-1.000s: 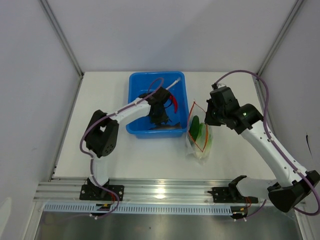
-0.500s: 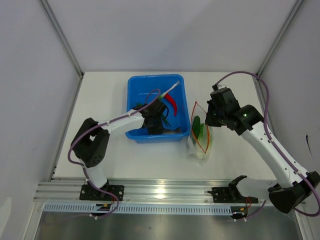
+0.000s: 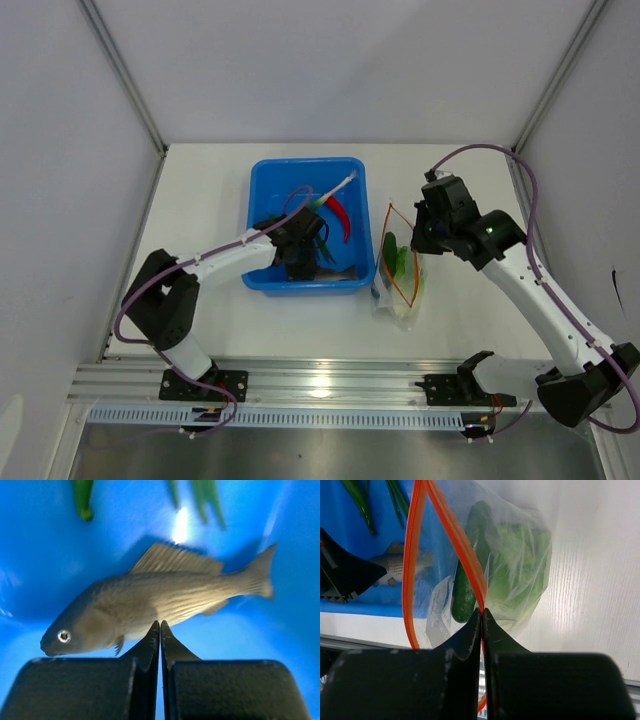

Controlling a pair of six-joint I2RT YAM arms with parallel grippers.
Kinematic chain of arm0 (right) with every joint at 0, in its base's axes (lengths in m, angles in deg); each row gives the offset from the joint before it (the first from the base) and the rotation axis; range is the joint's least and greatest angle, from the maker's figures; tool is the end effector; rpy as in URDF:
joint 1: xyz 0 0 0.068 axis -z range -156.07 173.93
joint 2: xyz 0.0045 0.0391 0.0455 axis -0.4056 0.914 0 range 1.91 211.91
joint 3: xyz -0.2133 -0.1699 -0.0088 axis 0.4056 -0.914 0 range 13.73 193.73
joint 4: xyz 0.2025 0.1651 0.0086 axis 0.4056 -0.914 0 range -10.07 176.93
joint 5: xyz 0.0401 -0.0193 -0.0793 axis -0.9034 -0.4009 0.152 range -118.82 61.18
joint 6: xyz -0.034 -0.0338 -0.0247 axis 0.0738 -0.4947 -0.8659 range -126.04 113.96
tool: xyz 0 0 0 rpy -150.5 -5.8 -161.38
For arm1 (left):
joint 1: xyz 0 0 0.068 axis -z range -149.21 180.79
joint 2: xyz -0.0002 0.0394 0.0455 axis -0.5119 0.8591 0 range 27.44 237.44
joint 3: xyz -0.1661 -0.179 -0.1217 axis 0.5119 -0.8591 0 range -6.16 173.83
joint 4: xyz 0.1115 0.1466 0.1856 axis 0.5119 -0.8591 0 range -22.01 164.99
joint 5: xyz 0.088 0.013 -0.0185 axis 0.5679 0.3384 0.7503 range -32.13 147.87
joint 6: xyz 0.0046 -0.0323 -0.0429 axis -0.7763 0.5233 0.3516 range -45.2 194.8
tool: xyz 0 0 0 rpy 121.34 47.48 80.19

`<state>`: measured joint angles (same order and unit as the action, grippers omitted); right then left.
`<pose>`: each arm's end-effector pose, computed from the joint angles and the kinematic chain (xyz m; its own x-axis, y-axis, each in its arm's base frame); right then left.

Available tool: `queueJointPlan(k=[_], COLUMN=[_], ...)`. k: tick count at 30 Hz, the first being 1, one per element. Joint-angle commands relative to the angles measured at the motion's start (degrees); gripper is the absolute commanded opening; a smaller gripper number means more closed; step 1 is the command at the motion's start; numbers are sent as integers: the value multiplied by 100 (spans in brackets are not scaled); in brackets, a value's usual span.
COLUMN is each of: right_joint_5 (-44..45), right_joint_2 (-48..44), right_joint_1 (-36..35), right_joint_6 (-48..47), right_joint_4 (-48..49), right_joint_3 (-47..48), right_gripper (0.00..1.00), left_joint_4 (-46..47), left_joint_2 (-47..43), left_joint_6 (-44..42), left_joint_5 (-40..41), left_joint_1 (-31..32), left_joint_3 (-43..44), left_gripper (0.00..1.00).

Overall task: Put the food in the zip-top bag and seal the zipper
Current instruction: Move the bin to the center of the board.

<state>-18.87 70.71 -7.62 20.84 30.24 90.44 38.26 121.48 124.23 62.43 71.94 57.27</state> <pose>0.1998 0.1156 0.3708 -0.7608 0.0553 -0.6467 -0.0834 0.9798 0.1819 0.2446 -0.2097 0.2029 -0.9326 -0.1906 -0.3063 -0.1163 0.9625 -0.2450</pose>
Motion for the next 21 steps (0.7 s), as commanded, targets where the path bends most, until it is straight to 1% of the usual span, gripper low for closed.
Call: queueJointPlan(k=[1, 2, 3, 4, 5, 6, 7, 8, 9, 10, 11, 12, 13, 15, 18, 21], right_joint_5=[-37, -72, -90, -99, -99, -99, -90, -64, -38, -38, -20, -20, -11, -29, -20, -20], right_joint_2=[-15, -7, 11, 29, 37, 38, 38, 20, 11, -15, -24, -41, -68, -77, -121, -165], right_joint_1=[87, 105, 105, 105, 105, 105, 105, 105, 114, 114, 123, 123, 132, 140, 132, 149], right_joint_6=[-95, -103, -112, -103, -112, -112, -121, -121, -121, -121, -121, -112, -121, -103, -95, -95], right_joint_4=[123, 123, 123, 114, 97, 88, 79, 44, 35, 9, 0, -9, -27, -27, -27, 17], right_joint_3=[64, 72, 125, 143, 169, 204, 213, 222, 231, 231, 222, 213, 204, 169, 117, 11], right_gripper=[0, 0, 0, 0, 0, 0, 0, 0, 0, 0, 0, 0, 0, 0, 0, 0], left_joint_4=[271, 246, 28, -122, -254, -464, -562, -668, -782, -974, -1072, -1125, -1126, -1126, -934, -354], left_joint_2=[-343, -255, 41, 218, 403, 779, 965, 1159, 1352, 1745, 1932, 2091, 2336, 2513, 2593, 2444], left_joint_6=[-547, -662, -845, -908, -952, -1040, -1075, -1093, -1119, -1137, -1146, -1190, -1225, -1225, -1059, -1005], left_joint_5=[247, 274, 369, 440, 502, 511, 476, 467, 458, 371, 336, 327, 344, 388, 301, 107], left_joint_1=[25, 16, 16, 16, -1, -10, -19, -36, -54, -89, -107, -115, -142, -186, -361, -502], left_joint_3=[625, 1252, 1528, 2070, 2346, 2862, 3319, 3541, 4153, 4368, 4509, 4859, 4932, 5063, 4907, 4389], left_gripper=[1, 2, 13, 28, 47, 52, 56, 65, 69, 70, 71, 70, 71, 70, 67, 63])
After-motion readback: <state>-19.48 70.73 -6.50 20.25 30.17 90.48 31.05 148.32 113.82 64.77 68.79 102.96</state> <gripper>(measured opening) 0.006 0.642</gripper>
